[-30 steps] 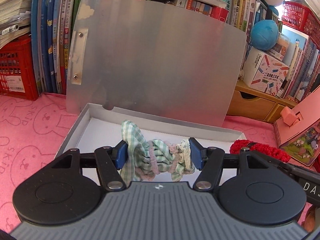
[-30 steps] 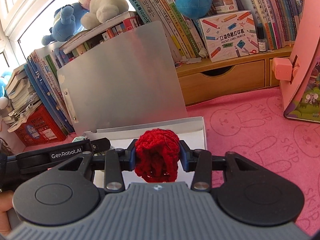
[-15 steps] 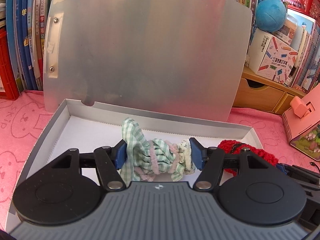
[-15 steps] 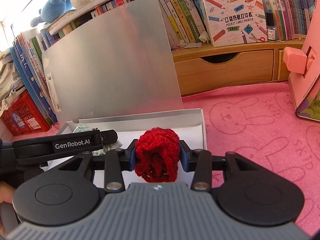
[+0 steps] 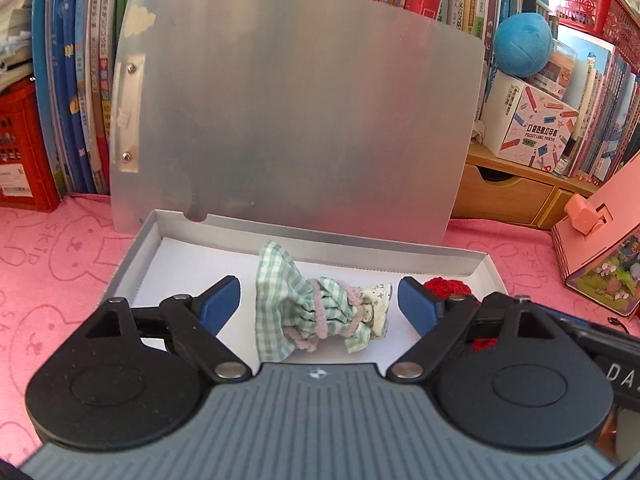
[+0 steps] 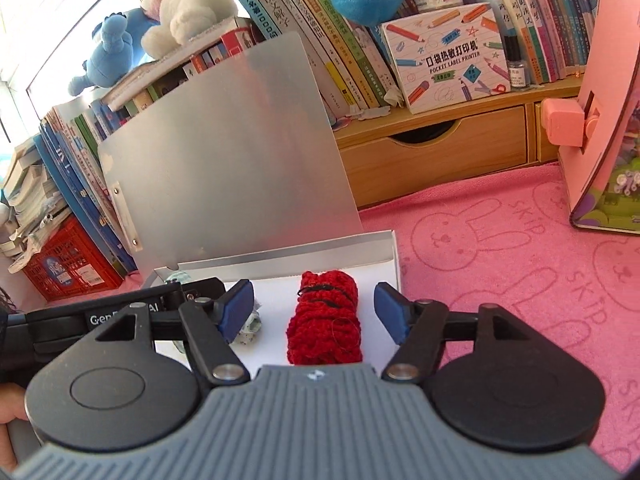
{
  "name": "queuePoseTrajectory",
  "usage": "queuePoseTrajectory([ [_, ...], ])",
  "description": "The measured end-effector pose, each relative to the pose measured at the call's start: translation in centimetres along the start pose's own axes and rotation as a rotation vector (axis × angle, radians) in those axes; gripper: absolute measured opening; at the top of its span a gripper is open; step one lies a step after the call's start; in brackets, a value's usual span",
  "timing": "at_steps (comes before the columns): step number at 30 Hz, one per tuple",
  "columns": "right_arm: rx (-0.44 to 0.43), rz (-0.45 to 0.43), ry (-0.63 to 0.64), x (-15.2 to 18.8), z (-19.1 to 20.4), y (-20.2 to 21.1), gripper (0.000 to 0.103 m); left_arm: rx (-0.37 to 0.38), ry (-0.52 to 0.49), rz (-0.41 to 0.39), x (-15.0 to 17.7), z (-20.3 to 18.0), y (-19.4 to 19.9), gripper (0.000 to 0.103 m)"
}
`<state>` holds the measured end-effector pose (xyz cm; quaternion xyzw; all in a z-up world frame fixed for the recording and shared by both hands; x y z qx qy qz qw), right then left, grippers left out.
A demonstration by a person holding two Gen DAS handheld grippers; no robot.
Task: Organize objects
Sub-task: 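Open both tools to release the dress and knitted item in the box, then move the left tool down onto the blue floral pouch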
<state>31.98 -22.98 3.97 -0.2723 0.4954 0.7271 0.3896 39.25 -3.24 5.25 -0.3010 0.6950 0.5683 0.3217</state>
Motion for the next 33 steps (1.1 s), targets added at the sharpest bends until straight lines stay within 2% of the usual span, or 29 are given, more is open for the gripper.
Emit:
queuePoseTrajectory([
  [9, -0.035, -0.074, 0.102, 1.0, 2.3, 8.9, 0.088, -0.001, -0.082, -0.116, 1.2, 0.1, 10.3, 0.098],
  [16, -0.075, -0.090, 0.169, 5.0, 3.2, 15.1, 0.090, 0.019, -0.115, -0.168, 5.7, 1.7, 18.9, 0.099],
  [21, -0.084, -0.090, 0.225, 8.4, 3.4, 18.1, 0.090, -0.034, -0.151, -0.189, 10.1, 3.0, 22.5, 0.099],
  [28, -0.052, -0.094, 0.283, 12.5, 2.6, 20.6, 0.092, -0.026, -0.055, -0.189, 15.7, 6.1, 25.7, 0.099],
  [33, -0.047, -0.073, 0.294, 14.9, 1.8, 21.5, 0.092, -0.016, -0.091, -0.212, 18.4, 7.3, 27.1, 0.099],
])
Point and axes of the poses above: each gripper's, at about its wrist camera, not at the fingertips, and y roughly against the way its jaws point, z to its left, x to its underside, the point moved 3 cm from there along -y, roughly the way its jaws point, and after that the axes turned 2 degrees about -z, right-handed, at the moved point
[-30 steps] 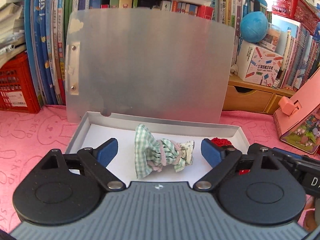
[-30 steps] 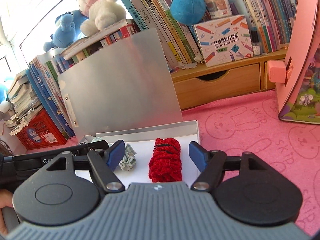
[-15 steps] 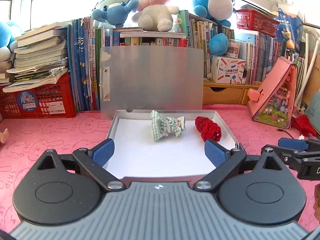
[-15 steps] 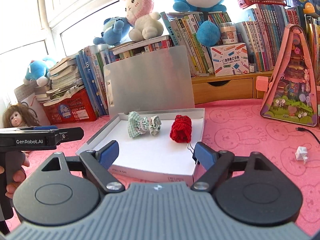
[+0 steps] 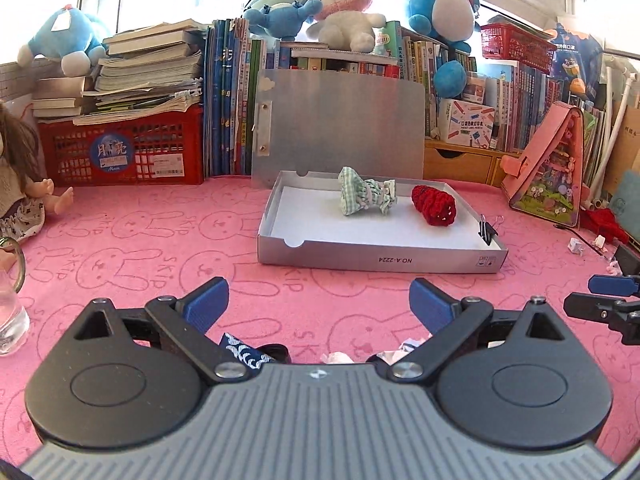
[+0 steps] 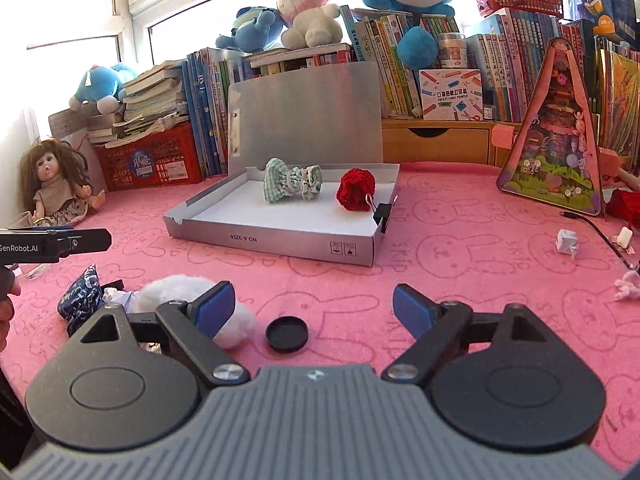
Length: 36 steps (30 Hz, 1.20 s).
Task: Organize objects
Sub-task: 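Move the left tool down onto the blue floral pouch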
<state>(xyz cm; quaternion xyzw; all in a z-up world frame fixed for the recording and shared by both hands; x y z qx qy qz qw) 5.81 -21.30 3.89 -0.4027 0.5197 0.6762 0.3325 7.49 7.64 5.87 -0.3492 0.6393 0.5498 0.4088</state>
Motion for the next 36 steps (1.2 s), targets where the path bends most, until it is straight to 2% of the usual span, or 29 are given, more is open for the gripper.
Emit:
queuePoseTrajectory([
  [7, -0.044, 0.015, 0.015, 2.4, 0.4, 1.4, 0.095, 0.017, -0.040, -0.009, 2.4, 1.2, 1.2, 0.102],
  [15, -0.006, 0.035, 0.076, 4.5, 1.1, 1.7, 0.095, -0.014, -0.083, 0.014, 4.7, 1.8, 1.3, 0.102],
  [22, 0.012, 0.051, 0.127, 5.8, 1.9, 1.5, 0.095, -0.033, -0.087, -0.006, 5.7, 2.4, 1.0, 0.102],
  [28, 0.079, 0.070, 0.138, 6.7, 1.9, 1.0, 0.095, -0.024, -0.073, 0.038, 6.5, 2.7, 0.0, 0.102],
  [36, 0.082, 0.066, 0.135, 7.0, 1.9, 0.9, 0.096, -0.037, -0.067, 0.093, 6.7, 2.8, -1.0, 0.102],
])
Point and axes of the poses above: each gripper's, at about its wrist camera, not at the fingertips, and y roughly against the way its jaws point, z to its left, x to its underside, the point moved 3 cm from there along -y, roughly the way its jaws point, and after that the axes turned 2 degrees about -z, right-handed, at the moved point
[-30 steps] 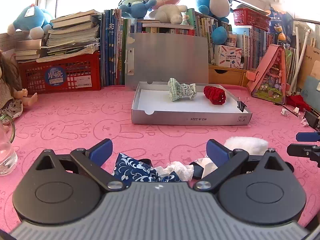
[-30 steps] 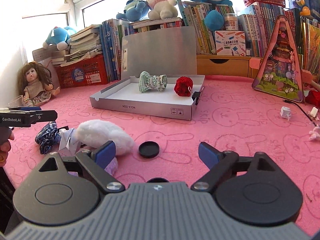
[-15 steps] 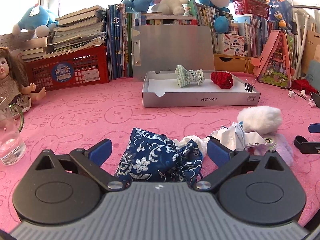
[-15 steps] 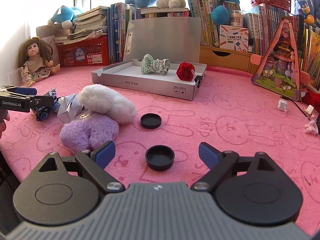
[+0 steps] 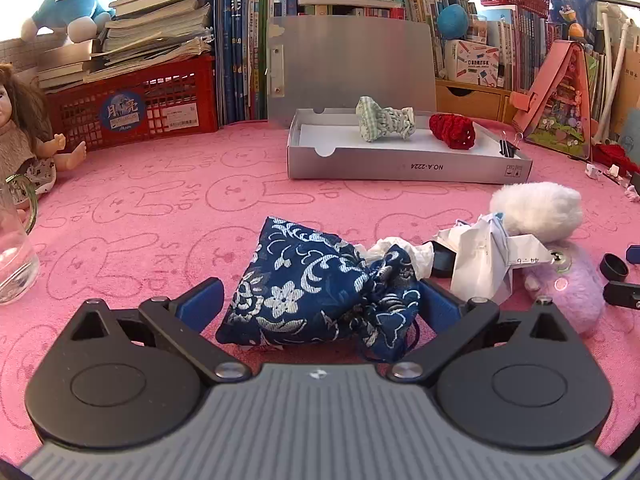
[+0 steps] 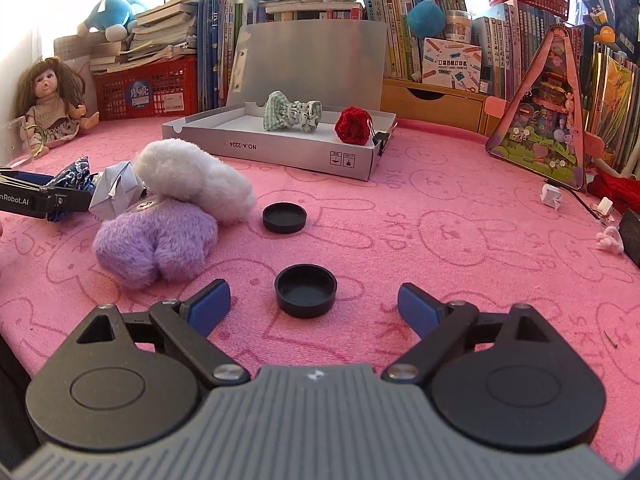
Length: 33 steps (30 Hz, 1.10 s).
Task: Organize objects
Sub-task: 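Move the left tool down onto the blue floral pouch, then grasp the blue floral pouch with the left tool while the right tool grasps a black lid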
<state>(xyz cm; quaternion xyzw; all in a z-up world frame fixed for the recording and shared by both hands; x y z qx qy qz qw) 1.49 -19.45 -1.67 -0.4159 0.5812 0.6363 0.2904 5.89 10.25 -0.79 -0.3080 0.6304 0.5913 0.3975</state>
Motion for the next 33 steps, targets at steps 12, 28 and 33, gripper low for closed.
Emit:
queuePoseTrajectory([
  [12, -0.007, 0.004, 0.007, -0.2, 0.2, -0.1, 0.096, -0.029, -0.009, 0.018, 0.3, -0.2, -0.2, 0.102],
  [28, -0.018, -0.028, 0.012, 0.0, 1.1, 0.5, 0.085, -0.053, -0.055, 0.017, 0.4, -1.1, -0.1, 0.102],
  [33, -0.020, -0.029, 0.010, -0.1, 1.2, 0.5, 0.082, -0.044, 0.019, 0.041, 0.4, -0.4, -0.5, 0.103],
])
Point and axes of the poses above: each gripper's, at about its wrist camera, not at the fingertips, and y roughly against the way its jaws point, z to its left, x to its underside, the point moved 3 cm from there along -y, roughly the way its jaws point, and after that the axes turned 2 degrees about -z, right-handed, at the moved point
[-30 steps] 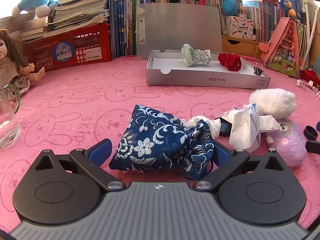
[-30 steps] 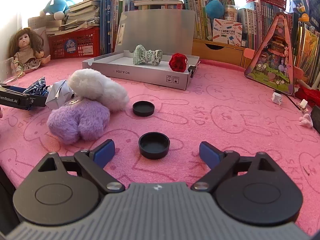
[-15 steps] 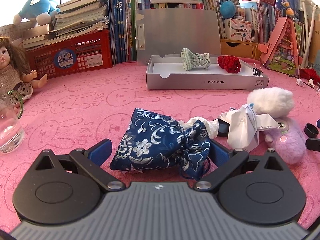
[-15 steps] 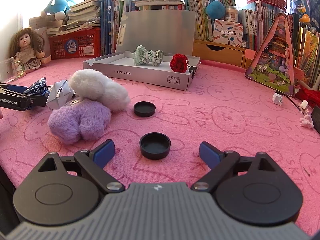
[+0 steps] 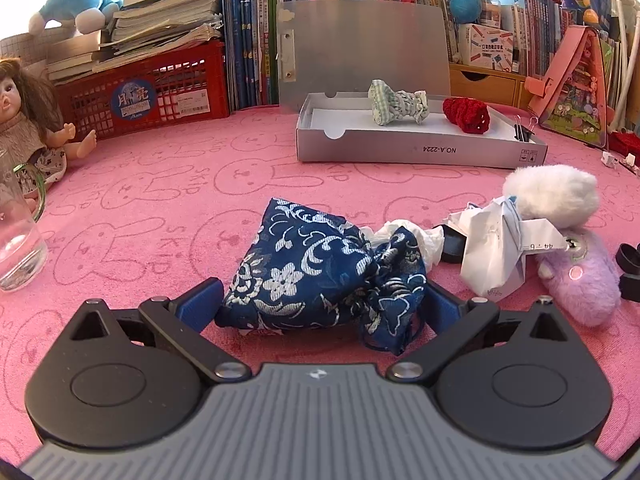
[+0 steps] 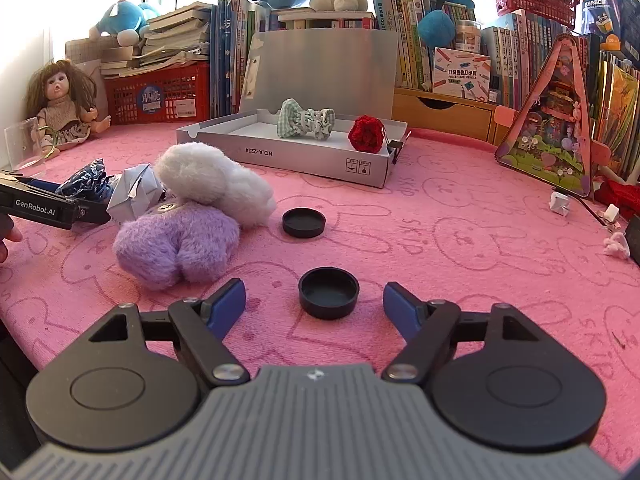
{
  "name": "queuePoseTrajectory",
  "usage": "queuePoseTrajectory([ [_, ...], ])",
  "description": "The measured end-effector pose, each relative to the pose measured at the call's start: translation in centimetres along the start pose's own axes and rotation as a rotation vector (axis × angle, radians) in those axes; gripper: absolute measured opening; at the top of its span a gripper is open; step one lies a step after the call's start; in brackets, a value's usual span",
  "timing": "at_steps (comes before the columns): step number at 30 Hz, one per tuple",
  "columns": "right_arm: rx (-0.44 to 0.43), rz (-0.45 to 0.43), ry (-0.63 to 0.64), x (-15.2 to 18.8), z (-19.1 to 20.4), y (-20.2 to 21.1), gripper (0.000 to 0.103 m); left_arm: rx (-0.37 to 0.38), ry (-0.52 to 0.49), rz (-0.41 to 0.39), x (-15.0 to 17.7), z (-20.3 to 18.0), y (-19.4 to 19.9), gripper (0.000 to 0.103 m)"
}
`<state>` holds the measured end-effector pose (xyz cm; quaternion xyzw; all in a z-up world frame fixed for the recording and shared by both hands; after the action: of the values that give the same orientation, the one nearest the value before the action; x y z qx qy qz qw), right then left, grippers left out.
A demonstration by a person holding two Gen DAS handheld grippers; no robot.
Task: Organize objects
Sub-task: 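Grasp the blue floral pouch with the left tool while the right tool grasps a black lid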
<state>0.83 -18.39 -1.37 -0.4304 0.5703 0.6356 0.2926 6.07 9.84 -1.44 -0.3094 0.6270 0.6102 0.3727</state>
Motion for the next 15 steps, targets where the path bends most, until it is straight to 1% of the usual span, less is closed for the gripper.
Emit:
queuePoseTrajectory([
  [1, 0.000, 0.000, -0.001, -0.01, 0.02, 0.01, 0.082, 0.003, 0.020, 0.003, 0.01, 0.21, -0.08, 0.103],
  [11, 0.000, -0.001, -0.005, 0.03, 0.04, 0.04, 0.082, -0.011, 0.013, 0.004, 0.09, -0.09, -0.13, 0.103],
  [13, 0.000, 0.000, -0.008, 0.04, 0.05, 0.06, 0.081, -0.015, 0.015, 0.011, 0.03, -0.16, -0.10, 0.103],
  [15, -0.002, 0.000, -0.009, 0.01, 0.14, 0.12, 0.077, -0.021, 0.015, 0.018, -0.11, -0.23, -0.07, 0.103],
])
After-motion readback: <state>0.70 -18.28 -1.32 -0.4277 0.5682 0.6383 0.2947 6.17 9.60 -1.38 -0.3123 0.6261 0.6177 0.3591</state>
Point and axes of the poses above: each gripper's, at about its wrist camera, not at the fingertips, and y roughly against the way its jaws point, z to its left, x to its underside, the point moved 3 cm from there along -y, roughly the way its jaws point, and after that the axes turned 2 degrees about -z, right-handed, at the moved point
